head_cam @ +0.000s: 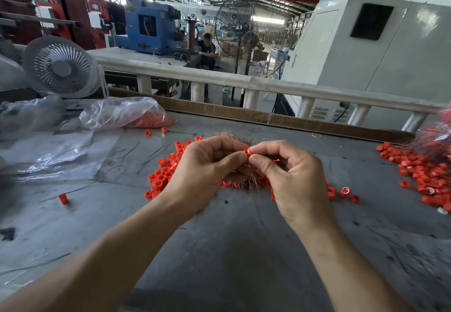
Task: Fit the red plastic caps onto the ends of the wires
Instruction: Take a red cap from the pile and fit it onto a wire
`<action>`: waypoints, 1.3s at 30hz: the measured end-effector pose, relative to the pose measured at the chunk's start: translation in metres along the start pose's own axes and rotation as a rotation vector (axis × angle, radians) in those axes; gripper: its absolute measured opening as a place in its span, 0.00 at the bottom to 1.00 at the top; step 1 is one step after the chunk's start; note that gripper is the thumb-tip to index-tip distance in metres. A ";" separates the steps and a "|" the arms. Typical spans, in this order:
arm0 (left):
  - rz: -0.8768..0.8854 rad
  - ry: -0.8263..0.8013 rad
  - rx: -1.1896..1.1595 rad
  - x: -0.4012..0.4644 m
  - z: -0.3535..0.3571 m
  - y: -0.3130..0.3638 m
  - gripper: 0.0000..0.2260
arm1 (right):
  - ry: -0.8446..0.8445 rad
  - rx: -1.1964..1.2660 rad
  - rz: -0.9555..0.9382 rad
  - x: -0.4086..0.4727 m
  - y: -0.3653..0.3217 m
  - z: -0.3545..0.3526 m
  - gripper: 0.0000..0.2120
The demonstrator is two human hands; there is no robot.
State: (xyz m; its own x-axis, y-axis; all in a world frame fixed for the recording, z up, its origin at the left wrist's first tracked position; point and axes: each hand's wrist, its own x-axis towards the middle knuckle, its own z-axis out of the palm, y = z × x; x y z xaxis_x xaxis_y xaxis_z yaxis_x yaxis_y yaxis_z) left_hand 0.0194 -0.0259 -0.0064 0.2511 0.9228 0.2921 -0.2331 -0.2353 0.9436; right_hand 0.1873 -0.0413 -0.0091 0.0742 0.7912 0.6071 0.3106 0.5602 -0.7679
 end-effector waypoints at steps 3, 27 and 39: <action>0.014 0.001 0.027 0.000 -0.001 0.000 0.12 | -0.001 -0.024 -0.022 0.000 -0.002 -0.001 0.08; -0.010 -0.041 0.015 0.001 -0.002 -0.002 0.12 | -0.031 -0.047 -0.076 0.002 -0.005 -0.007 0.06; -0.092 -0.023 -0.120 0.002 -0.002 -0.005 0.11 | -0.075 -0.288 -0.179 -0.001 -0.005 -0.002 0.09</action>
State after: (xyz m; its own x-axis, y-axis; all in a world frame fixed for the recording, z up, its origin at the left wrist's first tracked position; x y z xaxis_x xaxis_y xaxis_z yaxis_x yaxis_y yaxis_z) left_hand 0.0191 -0.0226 -0.0111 0.2981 0.9311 0.2103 -0.3180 -0.1109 0.9416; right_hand 0.1872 -0.0456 -0.0050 -0.0719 0.7085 0.7020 0.5677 0.6078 -0.5552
